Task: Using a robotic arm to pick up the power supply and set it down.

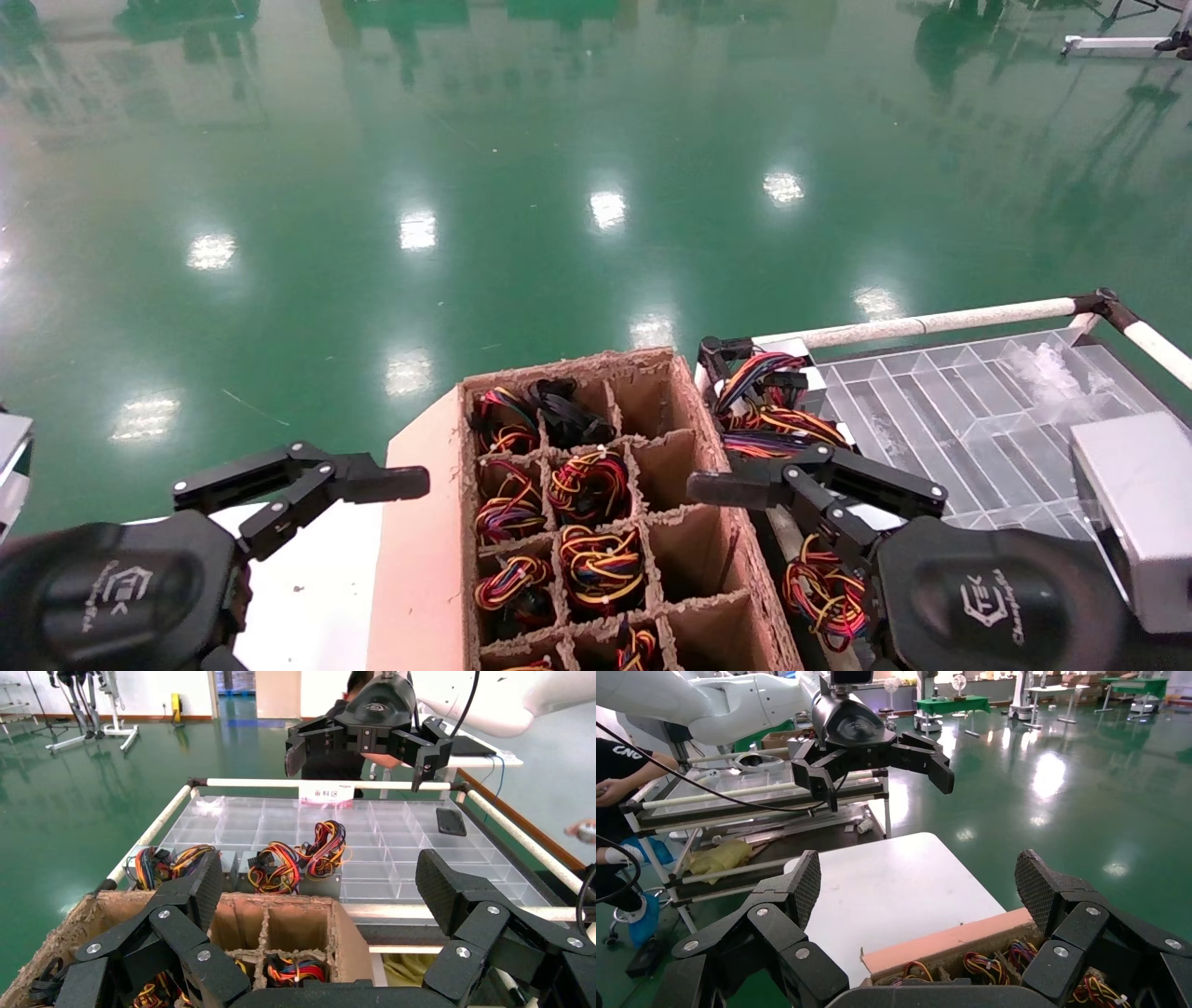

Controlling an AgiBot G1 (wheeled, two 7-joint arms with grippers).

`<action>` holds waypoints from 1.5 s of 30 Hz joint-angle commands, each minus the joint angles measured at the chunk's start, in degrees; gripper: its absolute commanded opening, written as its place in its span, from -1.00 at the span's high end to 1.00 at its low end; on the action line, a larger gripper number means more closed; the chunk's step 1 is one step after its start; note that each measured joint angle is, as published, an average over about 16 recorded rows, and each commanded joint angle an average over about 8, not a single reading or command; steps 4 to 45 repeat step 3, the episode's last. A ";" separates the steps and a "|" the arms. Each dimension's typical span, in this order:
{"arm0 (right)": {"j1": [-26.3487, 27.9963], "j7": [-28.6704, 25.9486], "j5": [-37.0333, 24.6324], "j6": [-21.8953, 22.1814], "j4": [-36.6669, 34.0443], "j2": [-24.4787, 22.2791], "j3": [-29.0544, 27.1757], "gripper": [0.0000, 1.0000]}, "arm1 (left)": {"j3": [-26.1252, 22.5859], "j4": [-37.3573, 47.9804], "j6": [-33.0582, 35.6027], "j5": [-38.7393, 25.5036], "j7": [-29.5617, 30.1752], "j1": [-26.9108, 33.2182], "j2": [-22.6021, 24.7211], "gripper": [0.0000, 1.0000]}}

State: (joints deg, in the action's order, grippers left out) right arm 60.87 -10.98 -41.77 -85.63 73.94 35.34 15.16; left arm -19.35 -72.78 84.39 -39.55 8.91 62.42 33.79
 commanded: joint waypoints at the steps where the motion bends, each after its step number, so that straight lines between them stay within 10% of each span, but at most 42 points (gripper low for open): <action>1: -0.59 -0.20 0.10 0.07 0.30 0.27 -0.72 -1.00 | 0.00 0.00 -0.01 0.00 0.00 -0.01 0.00 -1.00; 45: -0.53 -0.18 0.10 0.08 0.27 0.25 -0.66 -1.00 | 0.00 0.01 -0.01 0.00 0.00 -0.01 0.00 -1.00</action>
